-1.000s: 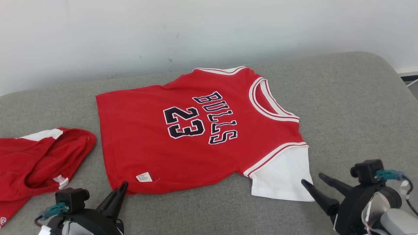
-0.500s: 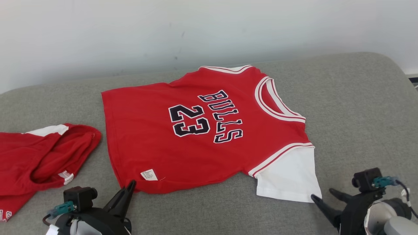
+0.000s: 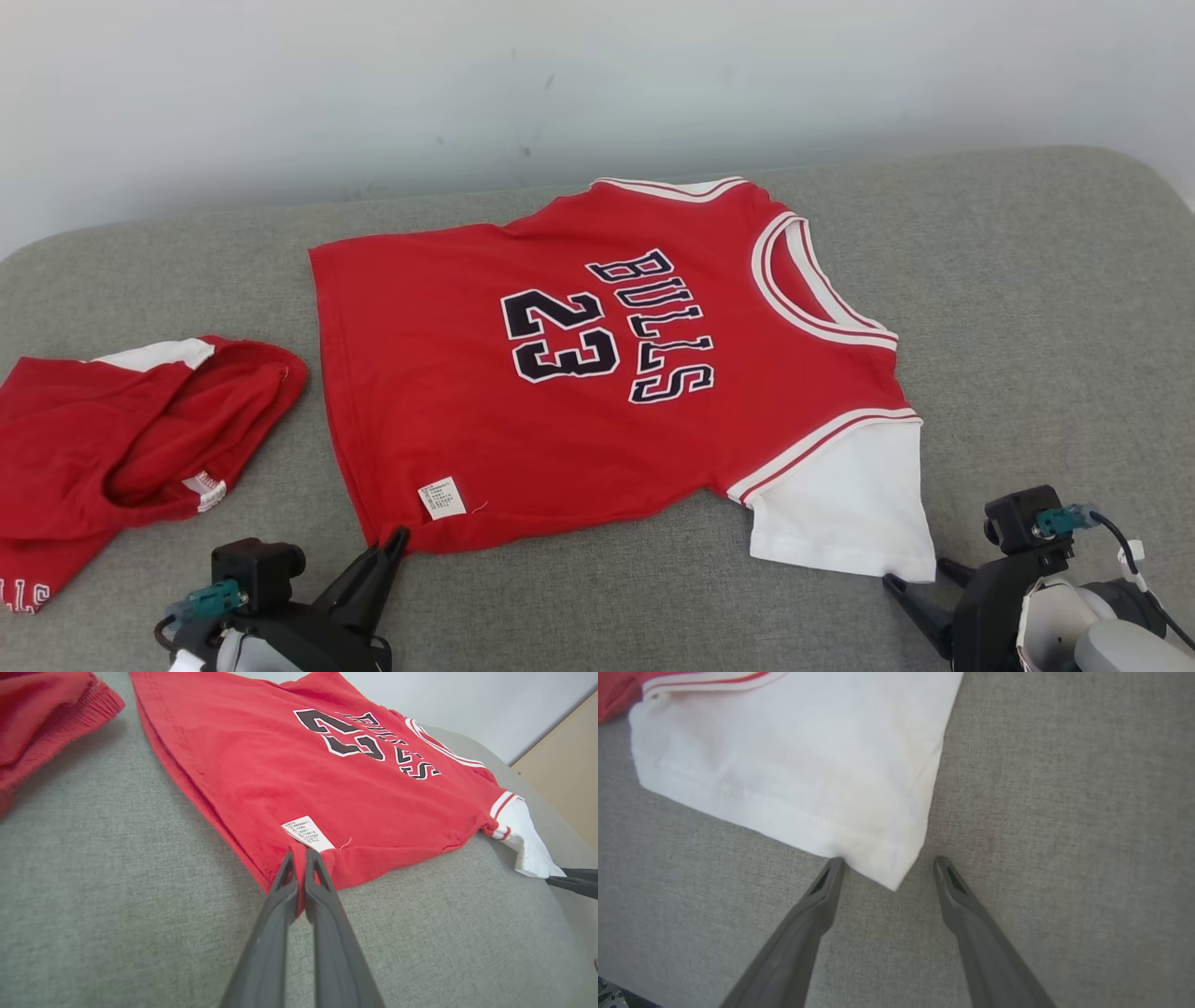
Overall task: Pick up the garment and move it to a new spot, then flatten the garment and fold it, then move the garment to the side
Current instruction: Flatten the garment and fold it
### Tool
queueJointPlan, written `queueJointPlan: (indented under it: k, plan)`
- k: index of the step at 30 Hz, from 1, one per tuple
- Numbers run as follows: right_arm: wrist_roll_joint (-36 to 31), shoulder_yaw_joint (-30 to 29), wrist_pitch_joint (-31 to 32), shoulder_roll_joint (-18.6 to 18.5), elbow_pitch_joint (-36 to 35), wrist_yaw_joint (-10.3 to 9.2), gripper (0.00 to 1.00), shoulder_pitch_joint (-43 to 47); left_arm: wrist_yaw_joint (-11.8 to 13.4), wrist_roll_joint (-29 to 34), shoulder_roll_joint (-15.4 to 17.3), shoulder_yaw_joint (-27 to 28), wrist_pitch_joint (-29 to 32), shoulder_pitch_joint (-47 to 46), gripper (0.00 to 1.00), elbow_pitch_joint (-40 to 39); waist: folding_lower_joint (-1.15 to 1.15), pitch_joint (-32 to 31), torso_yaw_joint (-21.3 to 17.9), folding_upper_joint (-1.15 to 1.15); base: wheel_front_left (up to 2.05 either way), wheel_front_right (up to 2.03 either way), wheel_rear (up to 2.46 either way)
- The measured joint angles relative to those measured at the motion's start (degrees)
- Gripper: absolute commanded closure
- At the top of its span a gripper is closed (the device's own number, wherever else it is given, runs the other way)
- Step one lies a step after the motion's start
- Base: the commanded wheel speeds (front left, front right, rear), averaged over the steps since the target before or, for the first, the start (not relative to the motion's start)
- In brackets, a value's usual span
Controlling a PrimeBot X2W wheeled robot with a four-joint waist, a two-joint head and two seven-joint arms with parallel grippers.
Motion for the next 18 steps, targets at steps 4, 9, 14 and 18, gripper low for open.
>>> queueJointPlan:
  k: [4,9,14,18]
  plan:
    - [0.0,0.1,1.1,0.3,0.4,-0.65,0.60,-0.7,0.0,0.4,-0.2,-0.4,0.0,0.0,1.00,0.0,0.00,0.1,0.1,0.00,0.00,0.00,0.00]
    - [0.0,0.0,1.5,0.5,0.5,-1.10,1.00,-0.9,0.4,1.4,0.0,-1.2,0.0,0.0,1.00,0.4,0.00,0.1,0.2,0.00,0.00,0.00,0.00]
    - [0.0,0.0,1.5,0.6,0.8,-1.15,1.00,-1.0,0.6,2.3,0.2,-1.5,0.0,0.0,1.00,0.9,0.00,0.1,0.3,0.00,0.00,0.00,0.00]
    - [0.0,-0.1,1.5,0.6,1.0,-1.15,1.00,-1.0,1.5,2.1,0.2,-1.5,0.2,0.3,0.00,1.1,0.00,0.0,0.4,0.00,0.00,0.00,0.00]
